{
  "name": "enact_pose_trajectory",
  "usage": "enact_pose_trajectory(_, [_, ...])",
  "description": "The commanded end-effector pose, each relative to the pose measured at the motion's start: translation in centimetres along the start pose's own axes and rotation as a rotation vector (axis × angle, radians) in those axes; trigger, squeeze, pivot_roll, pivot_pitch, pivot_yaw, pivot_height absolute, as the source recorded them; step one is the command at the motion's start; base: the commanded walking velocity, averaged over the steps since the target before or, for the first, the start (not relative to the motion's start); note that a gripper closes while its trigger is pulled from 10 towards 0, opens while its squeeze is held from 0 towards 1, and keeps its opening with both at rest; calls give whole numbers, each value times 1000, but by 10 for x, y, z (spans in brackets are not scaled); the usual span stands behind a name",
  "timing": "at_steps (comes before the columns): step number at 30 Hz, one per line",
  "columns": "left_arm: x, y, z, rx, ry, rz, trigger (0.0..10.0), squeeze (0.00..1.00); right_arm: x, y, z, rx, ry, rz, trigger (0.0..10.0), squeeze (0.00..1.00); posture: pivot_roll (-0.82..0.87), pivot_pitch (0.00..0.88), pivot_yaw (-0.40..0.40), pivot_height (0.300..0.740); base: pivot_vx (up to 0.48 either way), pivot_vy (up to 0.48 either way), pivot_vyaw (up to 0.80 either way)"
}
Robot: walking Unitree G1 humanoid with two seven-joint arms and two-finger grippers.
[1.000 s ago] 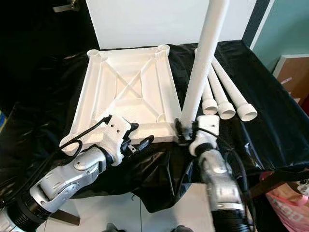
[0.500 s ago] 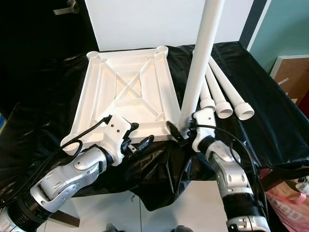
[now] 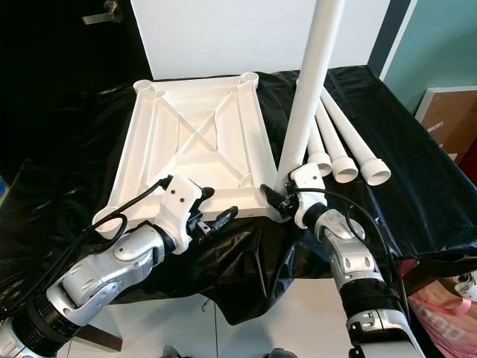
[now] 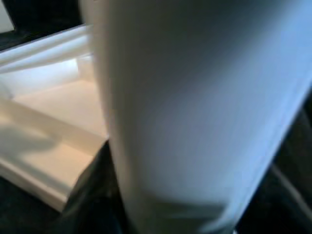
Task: Building children table
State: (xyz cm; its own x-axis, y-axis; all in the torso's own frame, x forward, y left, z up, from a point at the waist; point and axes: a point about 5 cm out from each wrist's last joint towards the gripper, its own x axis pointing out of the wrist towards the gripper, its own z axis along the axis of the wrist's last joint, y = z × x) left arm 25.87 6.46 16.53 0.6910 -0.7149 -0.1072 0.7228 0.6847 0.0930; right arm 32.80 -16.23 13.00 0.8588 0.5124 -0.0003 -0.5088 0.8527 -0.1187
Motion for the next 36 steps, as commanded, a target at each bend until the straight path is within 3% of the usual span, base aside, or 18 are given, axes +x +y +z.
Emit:
enact_pose_trajectory(1, [-2, -15, 0, 5, -2, -323, 10000, 0, -3, 4, -16, 50, 65, -22, 10000, 0, -123, 66, 21, 740, 0, 0, 0])
enact_pose_trajectory(6, [-2, -15, 1, 4, -4, -324, 10000, 0, -1, 8, -14, 77, 43, -72, 10000, 0, -126, 68, 22, 740, 0, 0, 0])
enact_pose_trajectory(11, [0, -15, 2, 2, -6, -329, 10000, 0, 1, 16, -15, 135, 57, -252, 10000, 0, -136, 74, 25, 740, 0, 0, 0])
enact_pose_trajectory(18, [1, -16, 2, 0, -9, -334, 10000, 0, -1, 23, -18, 172, 67, -374, 10000, 0, -143, 76, 28, 740, 0, 0, 0])
enact_pose_trajectory(25, [2, -17, 2, -4, -9, -344, 10000, 0, -1, 44, -22, 229, 87, -586, 10000, 0, -146, 75, 28, 740, 0, 0, 0])
enact_pose_trajectory(30, [2, -18, 2, -5, -10, -347, 10000, 0, 1, 56, -19, 243, 85, -569, 10000, 0, -145, 75, 27, 740, 0, 0, 0])
enact_pose_trajectory(36, [2, -18, 1, -4, -8, -348, 10000, 0, -1, 53, -15, 234, 65, -594, 10000, 0, -141, 72, 25, 740, 0, 0, 0])
